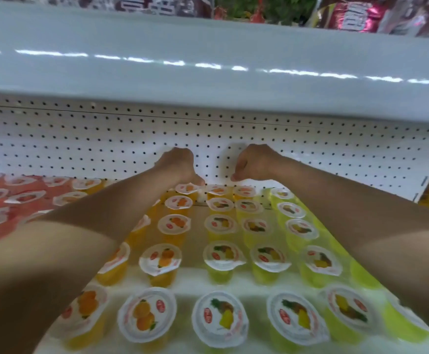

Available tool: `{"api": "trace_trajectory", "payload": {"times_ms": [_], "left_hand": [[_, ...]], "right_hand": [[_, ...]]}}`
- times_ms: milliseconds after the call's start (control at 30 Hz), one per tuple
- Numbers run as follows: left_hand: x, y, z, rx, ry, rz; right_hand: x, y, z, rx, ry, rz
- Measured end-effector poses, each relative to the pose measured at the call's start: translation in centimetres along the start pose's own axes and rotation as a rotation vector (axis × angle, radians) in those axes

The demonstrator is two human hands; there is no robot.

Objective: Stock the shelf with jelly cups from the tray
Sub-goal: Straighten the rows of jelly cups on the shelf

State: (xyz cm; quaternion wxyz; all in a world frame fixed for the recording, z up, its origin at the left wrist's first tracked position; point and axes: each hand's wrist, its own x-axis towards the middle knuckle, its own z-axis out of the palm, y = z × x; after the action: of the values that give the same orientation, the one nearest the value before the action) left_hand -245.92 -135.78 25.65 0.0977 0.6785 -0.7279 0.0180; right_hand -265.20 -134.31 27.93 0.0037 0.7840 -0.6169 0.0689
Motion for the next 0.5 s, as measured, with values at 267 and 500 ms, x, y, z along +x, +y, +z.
{"api": "trace_trajectory", "payload": {"times_ms": [267,500], "left_hand": [[0.5,8.9,0.4,-0.192,-0.075,0.265],[1.3,16.2,2.4,-0.211,-0.147,0.316]], "right_hand": [[-3.1,9.5,-2.8,-0.064,-0.055,0.103],[-4.8,14.5,-1.4,-0.205,-0.196,0.134]]}}
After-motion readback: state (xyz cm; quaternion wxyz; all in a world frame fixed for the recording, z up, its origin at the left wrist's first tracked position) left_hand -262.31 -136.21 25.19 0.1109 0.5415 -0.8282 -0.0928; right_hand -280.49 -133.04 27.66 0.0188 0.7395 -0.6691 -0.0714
